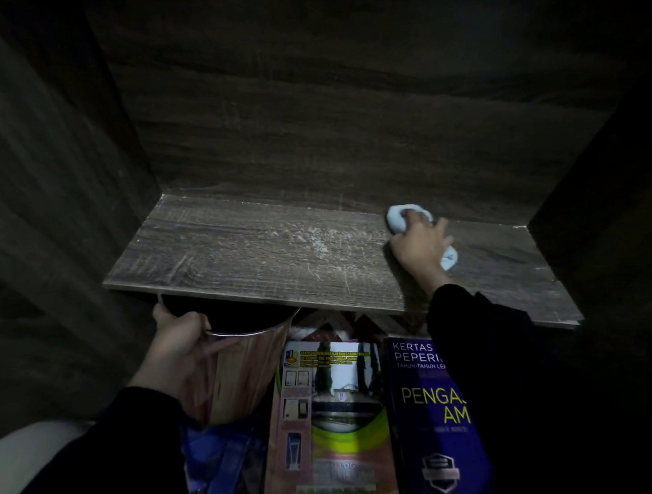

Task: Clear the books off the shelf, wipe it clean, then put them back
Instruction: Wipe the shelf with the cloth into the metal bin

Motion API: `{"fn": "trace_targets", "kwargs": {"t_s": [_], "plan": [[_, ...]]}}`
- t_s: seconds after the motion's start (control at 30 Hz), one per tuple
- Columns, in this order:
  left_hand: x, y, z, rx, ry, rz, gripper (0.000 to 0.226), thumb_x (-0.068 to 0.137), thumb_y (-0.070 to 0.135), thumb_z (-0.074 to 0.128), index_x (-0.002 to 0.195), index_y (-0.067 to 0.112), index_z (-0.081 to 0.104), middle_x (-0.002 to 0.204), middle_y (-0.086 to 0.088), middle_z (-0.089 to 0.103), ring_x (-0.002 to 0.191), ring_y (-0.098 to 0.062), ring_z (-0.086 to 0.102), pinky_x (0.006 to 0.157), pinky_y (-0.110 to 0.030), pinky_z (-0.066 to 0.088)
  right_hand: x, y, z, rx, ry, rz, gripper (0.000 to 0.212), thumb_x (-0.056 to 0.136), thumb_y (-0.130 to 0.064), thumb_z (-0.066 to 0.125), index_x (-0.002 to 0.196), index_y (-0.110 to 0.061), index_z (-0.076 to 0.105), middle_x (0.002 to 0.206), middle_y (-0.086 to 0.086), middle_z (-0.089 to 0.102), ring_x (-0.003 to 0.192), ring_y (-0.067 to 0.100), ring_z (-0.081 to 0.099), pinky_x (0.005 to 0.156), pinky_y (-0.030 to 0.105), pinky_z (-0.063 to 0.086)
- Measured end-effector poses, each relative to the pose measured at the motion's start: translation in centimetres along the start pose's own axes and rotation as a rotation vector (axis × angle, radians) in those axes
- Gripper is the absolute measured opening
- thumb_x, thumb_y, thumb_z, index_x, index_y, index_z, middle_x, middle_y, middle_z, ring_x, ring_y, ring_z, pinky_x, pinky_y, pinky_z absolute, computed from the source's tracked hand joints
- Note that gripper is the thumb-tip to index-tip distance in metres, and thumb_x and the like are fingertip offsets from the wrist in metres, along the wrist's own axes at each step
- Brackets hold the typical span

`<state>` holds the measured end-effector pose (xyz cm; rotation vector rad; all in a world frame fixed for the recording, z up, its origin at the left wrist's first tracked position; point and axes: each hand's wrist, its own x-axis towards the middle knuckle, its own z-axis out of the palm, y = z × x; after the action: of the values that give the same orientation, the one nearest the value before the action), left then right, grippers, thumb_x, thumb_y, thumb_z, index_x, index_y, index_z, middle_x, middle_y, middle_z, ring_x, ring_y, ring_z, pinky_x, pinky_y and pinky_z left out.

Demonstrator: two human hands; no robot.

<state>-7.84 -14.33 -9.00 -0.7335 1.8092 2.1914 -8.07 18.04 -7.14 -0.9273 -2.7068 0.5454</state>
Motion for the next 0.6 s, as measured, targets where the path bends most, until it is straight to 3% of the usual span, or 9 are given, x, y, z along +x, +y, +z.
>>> {"fn": "trace_targets", "kwargs": {"t_s": [0.1,0.17,0.27,0.33,0.43,0.5,0.6], "plan": [[-0.5,0.2,0.1,0.005,-0.010,-0.005,0.067,0.082,-0.021,0.027,0.141,0.008,0.020,0.115,-0.013,0.035,0.070,-0.032,0.050,0.031,-0.036,0.049,0.6,-0.2,0.1,0.067,-0.059,-0.189,0.046,0.083,-0.009,0.054,0.126,-0.025,0.058,0.132,0.007,0.058,0.123,0.036,0.034,0.101,0.038,0.026],[-0.6,0.2,0.2,0.015,-0.007,-0.007,0.067,0.083,-0.021,0.026,0.142,0.009,0.018,0.115,-0.012,0.034,0.068,-0.029,0.049,0.031,-0.037,0.049,1.3,1.2,-1.2,0.130,0.007,-0.200,0.041,0.082,-0.011,0.053,0.119,-0.026,0.063,0.124,0.008,0.064,0.118,0.035,0.040,0.099,0.035,0.028],[-0.6,0.3,0.2,0.013,-0.016,-0.017,0.068,0.083,-0.021,0.027,0.143,0.011,0.018,0.119,-0.013,0.033,0.073,-0.026,0.050,0.031,-0.037,0.049,1.9,4.5,-4.3,0.060,0.218,-0.041,0.035,0.083,-0.015,0.052,0.114,-0.024,0.066,0.116,0.013,0.066,0.116,0.037,0.041,0.095,0.040,0.034],[-0.2,0.2,0.1,0.026,-0.010,-0.029,0.067,0.083,-0.021,0.027,0.141,0.011,0.020,0.125,-0.019,0.035,0.086,-0.036,0.055,0.031,-0.038,0.049,2.6,7.0,-6.3,-0.111,0.284,0.107,0.032,0.086,-0.020,0.050,0.115,-0.019,0.065,0.118,0.017,0.063,0.118,0.039,0.040,0.097,0.045,0.033],[0.7,-0.1,0.1,0.043,-0.007,-0.034,0.068,0.081,-0.022,0.028,0.140,0.013,0.024,0.140,-0.024,0.031,0.118,-0.053,0.042,0.035,-0.045,0.051,4.0,10.6,-8.1,-0.249,0.183,0.262,0.041,0.086,-0.030,0.058,0.122,-0.009,0.056,0.129,0.023,0.052,0.126,0.042,0.033,0.103,0.050,0.027],[1.0,-0.4,0.2,0.034,-0.003,-0.017,0.068,0.080,-0.023,0.029,0.138,0.012,0.026,0.140,-0.021,0.032,0.117,-0.053,0.042,0.039,-0.047,0.050,4.5,12.1,-7.7,-0.282,0.080,0.268,0.055,0.086,-0.039,0.062,0.128,-0.006,0.047,0.136,0.024,0.045,0.129,0.043,0.027,0.105,0.050,0.023],[1.4,-0.8,0.1,0.034,0.007,-0.004,0.068,0.079,-0.023,0.029,0.138,0.012,0.028,0.134,-0.020,0.035,0.113,-0.047,0.045,0.035,-0.042,0.051,4.8,12.4,-6.5,-0.270,0.010,0.282,0.058,0.092,-0.042,0.051,0.135,-0.006,0.038,0.142,0.023,0.039,0.132,0.041,0.023,0.107,0.051,0.020]]}}
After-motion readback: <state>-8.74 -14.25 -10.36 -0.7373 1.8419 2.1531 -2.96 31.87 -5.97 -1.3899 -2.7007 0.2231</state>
